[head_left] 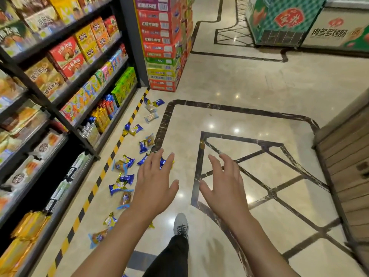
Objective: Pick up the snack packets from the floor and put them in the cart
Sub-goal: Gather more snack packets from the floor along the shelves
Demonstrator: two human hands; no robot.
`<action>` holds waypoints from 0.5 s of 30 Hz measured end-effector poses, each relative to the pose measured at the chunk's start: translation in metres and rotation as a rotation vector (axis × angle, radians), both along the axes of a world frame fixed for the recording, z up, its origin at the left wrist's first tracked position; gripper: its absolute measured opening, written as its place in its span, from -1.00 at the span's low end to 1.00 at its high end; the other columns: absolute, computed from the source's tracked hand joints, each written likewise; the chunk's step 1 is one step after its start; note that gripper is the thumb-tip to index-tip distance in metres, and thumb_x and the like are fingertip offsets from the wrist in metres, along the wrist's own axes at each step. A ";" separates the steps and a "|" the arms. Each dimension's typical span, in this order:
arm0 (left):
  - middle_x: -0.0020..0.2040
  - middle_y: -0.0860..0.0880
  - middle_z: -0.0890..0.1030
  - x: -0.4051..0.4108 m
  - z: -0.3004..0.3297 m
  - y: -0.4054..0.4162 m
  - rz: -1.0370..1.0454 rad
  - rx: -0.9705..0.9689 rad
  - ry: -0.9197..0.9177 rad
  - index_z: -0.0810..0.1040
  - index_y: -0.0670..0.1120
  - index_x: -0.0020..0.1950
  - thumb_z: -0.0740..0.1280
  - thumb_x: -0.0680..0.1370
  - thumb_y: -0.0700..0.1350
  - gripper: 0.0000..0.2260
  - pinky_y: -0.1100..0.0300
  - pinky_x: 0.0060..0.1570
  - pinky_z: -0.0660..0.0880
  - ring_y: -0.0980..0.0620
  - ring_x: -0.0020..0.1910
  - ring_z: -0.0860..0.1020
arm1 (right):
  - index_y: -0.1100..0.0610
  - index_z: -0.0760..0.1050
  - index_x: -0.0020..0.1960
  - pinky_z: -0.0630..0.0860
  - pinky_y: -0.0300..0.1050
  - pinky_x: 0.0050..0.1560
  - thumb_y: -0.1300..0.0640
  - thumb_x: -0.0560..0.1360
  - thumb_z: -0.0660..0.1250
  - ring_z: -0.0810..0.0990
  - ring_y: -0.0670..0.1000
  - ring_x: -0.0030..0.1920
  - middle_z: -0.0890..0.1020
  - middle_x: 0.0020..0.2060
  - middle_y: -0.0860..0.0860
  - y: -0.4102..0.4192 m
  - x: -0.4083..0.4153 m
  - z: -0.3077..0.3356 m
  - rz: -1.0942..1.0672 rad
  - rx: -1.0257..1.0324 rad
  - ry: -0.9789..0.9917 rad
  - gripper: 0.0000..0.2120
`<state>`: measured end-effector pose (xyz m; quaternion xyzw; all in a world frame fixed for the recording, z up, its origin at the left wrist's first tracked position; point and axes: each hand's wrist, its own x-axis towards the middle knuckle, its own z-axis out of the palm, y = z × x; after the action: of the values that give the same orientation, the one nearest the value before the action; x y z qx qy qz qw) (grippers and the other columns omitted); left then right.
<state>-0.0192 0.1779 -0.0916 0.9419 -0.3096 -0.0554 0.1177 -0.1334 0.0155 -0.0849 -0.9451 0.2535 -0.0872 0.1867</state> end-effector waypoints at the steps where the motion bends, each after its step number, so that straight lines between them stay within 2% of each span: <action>1: 0.63 -0.02 -0.07 0.014 -0.001 -0.008 0.009 -0.005 0.002 -0.03 0.11 0.62 0.19 0.60 0.15 -0.35 -0.09 0.52 -0.01 -0.11 0.59 -0.12 | -0.03 0.19 0.51 0.26 0.07 0.45 -0.11 0.49 0.28 0.15 0.08 0.47 0.20 0.47 0.04 -0.010 0.015 -0.001 0.005 -0.007 0.012 -0.36; 5: 0.62 -0.03 -0.03 0.081 -0.007 -0.042 0.027 -0.013 0.030 -0.01 0.09 0.62 0.20 0.59 0.16 -0.34 -0.09 0.50 0.05 -0.11 0.58 -0.05 | -0.05 0.14 0.53 0.20 0.07 0.49 -0.14 0.50 0.27 0.12 0.08 0.49 0.17 0.49 0.04 -0.052 0.080 0.001 0.012 -0.018 0.070 -0.34; 8: 0.61 -0.04 0.06 0.131 -0.009 -0.065 0.047 -0.041 0.050 0.09 0.07 0.61 0.26 0.57 0.15 -0.34 -0.10 0.48 0.12 -0.12 0.57 0.04 | -0.05 0.16 0.52 0.18 0.09 0.49 -0.14 0.48 0.27 0.16 0.09 0.47 0.21 0.47 0.05 -0.077 0.125 0.005 -0.002 -0.033 0.086 -0.34; 15: 0.62 -0.03 0.01 0.223 -0.005 -0.117 0.056 -0.067 0.065 0.03 0.07 0.62 0.24 0.58 0.13 -0.33 -0.08 0.51 0.07 -0.11 0.58 -0.03 | -0.06 0.18 0.51 0.18 0.07 0.49 -0.13 0.48 0.27 0.18 0.09 0.46 0.22 0.45 0.04 -0.126 0.211 0.012 0.018 -0.032 0.083 -0.35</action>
<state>0.2035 0.0608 -0.0969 0.9434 -0.2807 -0.0723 0.1609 0.0777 -0.1102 -0.0730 -0.9531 0.2511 -0.0504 0.1616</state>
